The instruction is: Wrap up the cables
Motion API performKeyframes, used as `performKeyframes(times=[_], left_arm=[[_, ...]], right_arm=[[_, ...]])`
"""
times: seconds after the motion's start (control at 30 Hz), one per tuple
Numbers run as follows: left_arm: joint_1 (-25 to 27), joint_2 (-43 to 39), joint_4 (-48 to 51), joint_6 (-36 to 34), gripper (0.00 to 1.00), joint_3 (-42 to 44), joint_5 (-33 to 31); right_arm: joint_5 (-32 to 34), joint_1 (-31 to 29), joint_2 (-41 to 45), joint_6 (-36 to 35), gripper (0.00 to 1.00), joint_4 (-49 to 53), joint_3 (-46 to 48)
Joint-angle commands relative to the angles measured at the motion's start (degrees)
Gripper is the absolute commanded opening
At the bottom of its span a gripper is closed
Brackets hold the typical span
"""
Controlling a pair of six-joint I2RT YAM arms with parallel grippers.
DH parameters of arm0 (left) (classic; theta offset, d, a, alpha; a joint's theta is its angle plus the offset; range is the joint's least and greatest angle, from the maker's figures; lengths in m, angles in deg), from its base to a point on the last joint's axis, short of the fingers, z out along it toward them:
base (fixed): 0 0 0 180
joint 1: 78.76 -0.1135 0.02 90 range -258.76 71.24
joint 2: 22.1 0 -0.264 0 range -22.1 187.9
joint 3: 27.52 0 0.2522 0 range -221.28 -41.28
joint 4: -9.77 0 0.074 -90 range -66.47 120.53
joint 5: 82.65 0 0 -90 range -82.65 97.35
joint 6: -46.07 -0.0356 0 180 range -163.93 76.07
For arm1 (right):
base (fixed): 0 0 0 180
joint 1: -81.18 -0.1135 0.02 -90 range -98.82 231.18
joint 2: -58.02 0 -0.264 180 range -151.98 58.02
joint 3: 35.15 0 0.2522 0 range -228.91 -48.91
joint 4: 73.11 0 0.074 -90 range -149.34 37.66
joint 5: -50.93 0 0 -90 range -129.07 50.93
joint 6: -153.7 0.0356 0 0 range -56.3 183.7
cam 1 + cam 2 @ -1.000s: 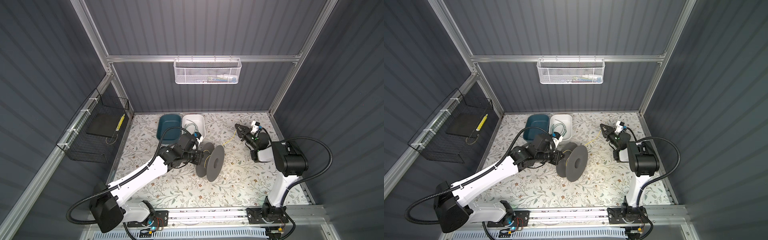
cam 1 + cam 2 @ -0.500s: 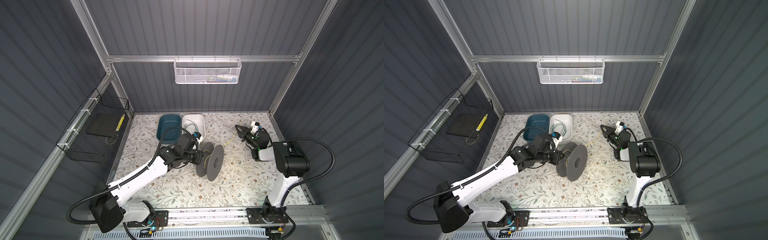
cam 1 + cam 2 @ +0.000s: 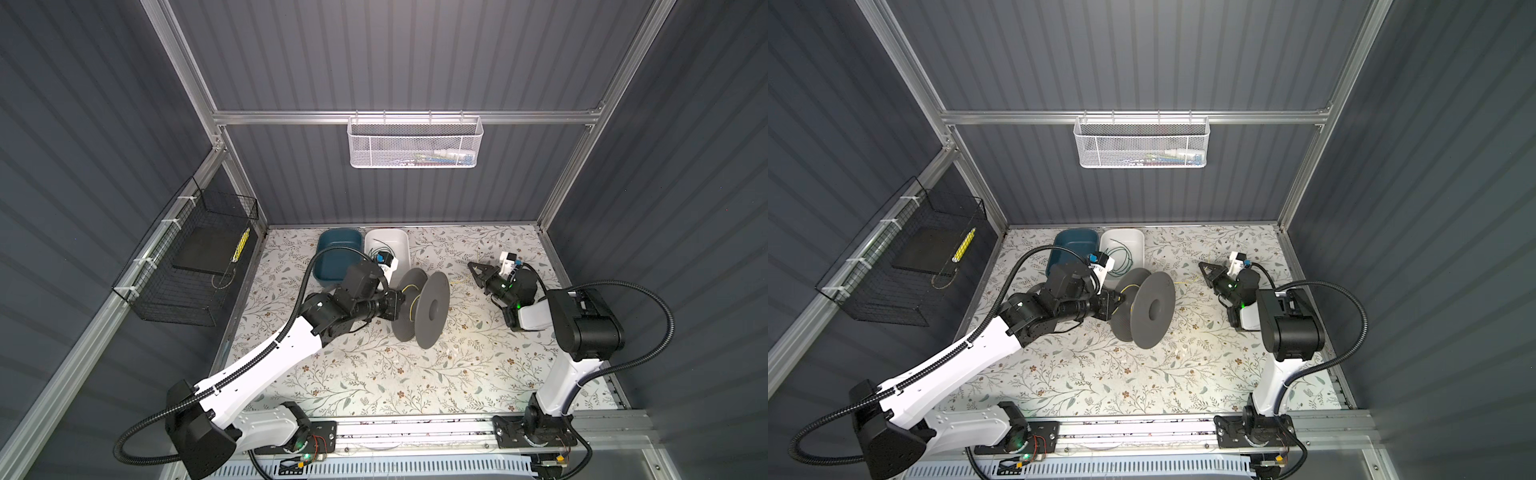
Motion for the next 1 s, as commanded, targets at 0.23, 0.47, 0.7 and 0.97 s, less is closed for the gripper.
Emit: performKeyframes(times=[0.23, 0.47, 0.7, 0.97], left_arm=[[-2.5, 5.5, -24.8, 10.9, 0.0, -8.4, -7.3], [-2.6, 9.1, -32.0, 11.0, 0.0, -7.0, -22.2], [-2.9, 15.5, -31.6, 10.9, 0.0, -12.0, -33.5], [-3.1, 21.9, -24.2, 9.3, 0.0, -20.0, -40.8]], right_arm=[[17.6, -11.1, 5.3, -0.3, 0.0, -12.6, 15.0], [22.5, -17.8, 13.1, -1.3, 0.0, -10.0, 17.4], [32.5, -25.9, 30.6, -9.4, 0.0, 7.8, 17.8], [42.8, -38.2, 48.9, -29.2, 0.0, 31.3, 9.5]])
